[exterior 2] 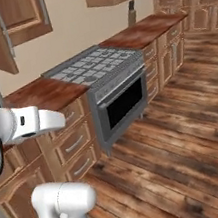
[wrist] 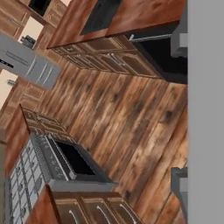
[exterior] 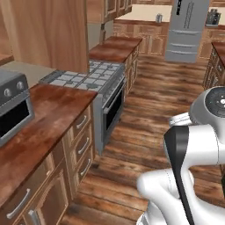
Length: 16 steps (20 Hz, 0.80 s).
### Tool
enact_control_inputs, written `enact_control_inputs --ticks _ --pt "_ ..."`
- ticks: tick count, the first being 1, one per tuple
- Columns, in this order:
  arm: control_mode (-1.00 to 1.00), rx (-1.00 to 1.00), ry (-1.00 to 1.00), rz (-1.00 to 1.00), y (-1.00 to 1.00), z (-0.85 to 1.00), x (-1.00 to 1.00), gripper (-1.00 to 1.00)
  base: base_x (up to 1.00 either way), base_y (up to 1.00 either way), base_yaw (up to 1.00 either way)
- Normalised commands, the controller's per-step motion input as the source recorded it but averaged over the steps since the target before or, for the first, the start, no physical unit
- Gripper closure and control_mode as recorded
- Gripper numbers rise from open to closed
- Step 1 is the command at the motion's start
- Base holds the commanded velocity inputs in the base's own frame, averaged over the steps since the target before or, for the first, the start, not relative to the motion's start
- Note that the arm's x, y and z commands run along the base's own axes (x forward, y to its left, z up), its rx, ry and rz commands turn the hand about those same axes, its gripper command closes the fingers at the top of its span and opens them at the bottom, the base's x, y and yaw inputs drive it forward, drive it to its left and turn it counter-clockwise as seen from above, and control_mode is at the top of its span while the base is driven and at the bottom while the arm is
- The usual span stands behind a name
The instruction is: Pick the candle and candle from the dining table and place them in the open cabinet. Close the cabinet after placing the objects.
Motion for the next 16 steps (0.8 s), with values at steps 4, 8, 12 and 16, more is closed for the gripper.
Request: enact_control_inputs --ticks 4,8,12,16 --pt "1.00 0.00 0.00 0.00 0.00 0.00 0.00 -1.00 0.31 0.04 -0.59" --pt "1.00 0.00 0.00 0.00 0.00 0.00 0.00 -1.00 0.36 0.02 -0.54" --pt "1.00 0.00 0.00 0.00 0.00 0.00 0.00 -1.00 0.34 0.13 -0.54" --pt "1.00 0.00 0.00 0.00 0.00 0.00 0.00 -1.00 0.29 0.12 -0.55"
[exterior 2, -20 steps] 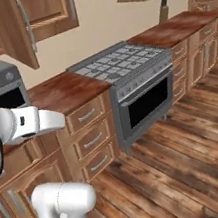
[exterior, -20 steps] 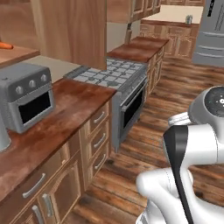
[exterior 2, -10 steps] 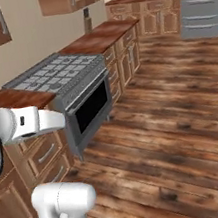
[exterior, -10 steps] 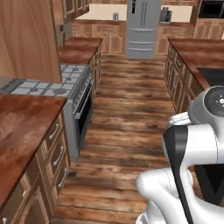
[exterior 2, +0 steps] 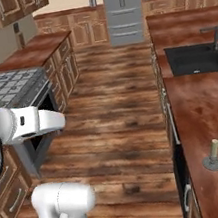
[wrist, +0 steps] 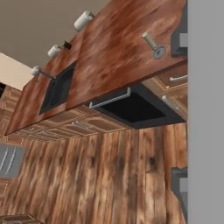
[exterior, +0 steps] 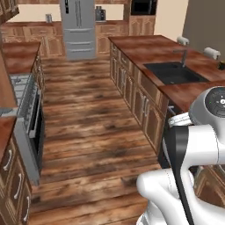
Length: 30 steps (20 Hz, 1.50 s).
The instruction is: Pick the candle and candle from the dining table and place them in the open cabinet. Close the cabinet after placing the objects.
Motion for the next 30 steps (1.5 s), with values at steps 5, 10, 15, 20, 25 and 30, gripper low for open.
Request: enact_control_inputs --ticks 5,10,15,20,25,30 --pt "1.00 0.00 0.00 0.00 0.00 0.00 0.00 -1.00 0.29 0.14 -0.57" --pt "1.00 0.00 0.00 0.00 0.00 0.00 0.00 -1.00 0.32 0.12 -0.58" --pt "1.00 0.00 0.00 0.00 0.00 0.00 0.00 -1.00 0.37 0.14 -0.55" --pt "1.00 0.00 0.00 0.00 0.00 0.00 0.00 -1.00 0.44 0.19 -0.53" --pt "1.00 0.00 0.00 0.00 0.00 0.00 0.00 -1.00 0.46 0.28 -0.53" --pt "1.00 0.00 0.00 0.00 0.00 0.00 0.00 -1.00 0.40 0.37 -0.49"
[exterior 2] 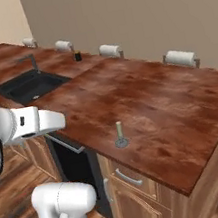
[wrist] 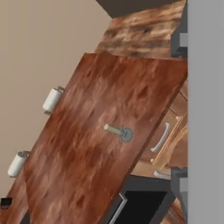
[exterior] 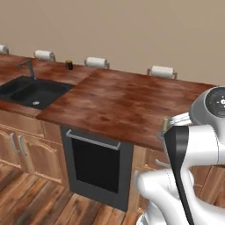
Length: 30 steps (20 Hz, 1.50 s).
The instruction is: Pick the candle and candle from the dining table and place them in the open cabinet. Close the cabinet after placing the objects.
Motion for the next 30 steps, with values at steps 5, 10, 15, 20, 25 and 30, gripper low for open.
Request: enact_control_inputs --ticks 5,10,15,20,25,30 --pt "1.00 0.00 0.00 0.00 0.00 0.00 0.00 -1.00 0.43 0.33 -0.49" --pt "1.00 0.00 0.00 0.00 0.00 0.00 0.00 -1.00 0.42 0.29 -0.48" --pt "1.00 0.00 0.00 0.00 0.00 0.00 0.00 -1.00 0.50 0.35 -0.48" --pt "1.00 0.00 0.00 0.00 0.00 0.00 0.00 -1.00 0.54 0.37 -0.47" --pt "1.00 0.00 0.00 0.00 0.00 0.00 0.00 -1.00 0.35 0.31 -0.36" --pt "1.00 0.00 0.00 0.00 0.00 0.00 0.00 -1.00 0.00 0.00 0.00"
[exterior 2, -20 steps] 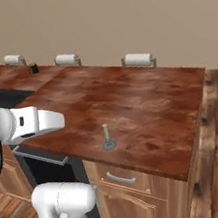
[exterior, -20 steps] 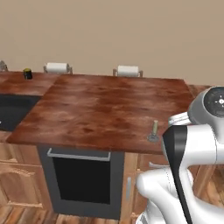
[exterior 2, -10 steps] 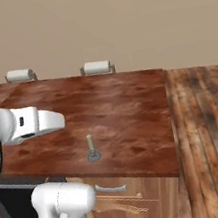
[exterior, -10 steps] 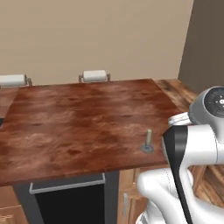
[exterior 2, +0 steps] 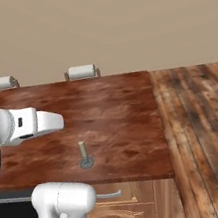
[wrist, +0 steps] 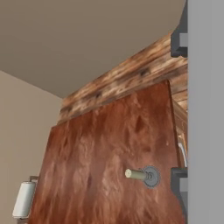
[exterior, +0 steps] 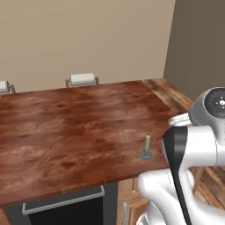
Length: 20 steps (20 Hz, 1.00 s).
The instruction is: Pick the candle and candle from the dining table and place them in the open cabinet. Close the cabinet after placing the objects.
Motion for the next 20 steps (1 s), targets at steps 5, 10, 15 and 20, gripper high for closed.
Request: enact_control_inputs --ticks 5,10,15,20 --pt "-1.00 0.00 0.00 0.00 -0.07 -0.02 -0.06 -1.00 -0.03 -0.07 0.00" --pt "-1.00 0.04 -0.02 0.07 -0.38 -0.20 -0.48 -1.00 0.00 0.00 0.00" --pt "-1.00 0.02 0.00 0.26 -0.21 -0.31 -0.27 -1.00 0.00 0.00 0.00" --pt "-1.00 0.01 0.00 0.52 -0.02 -0.52 -0.06 -1.00 0.00 0.00 0.00"
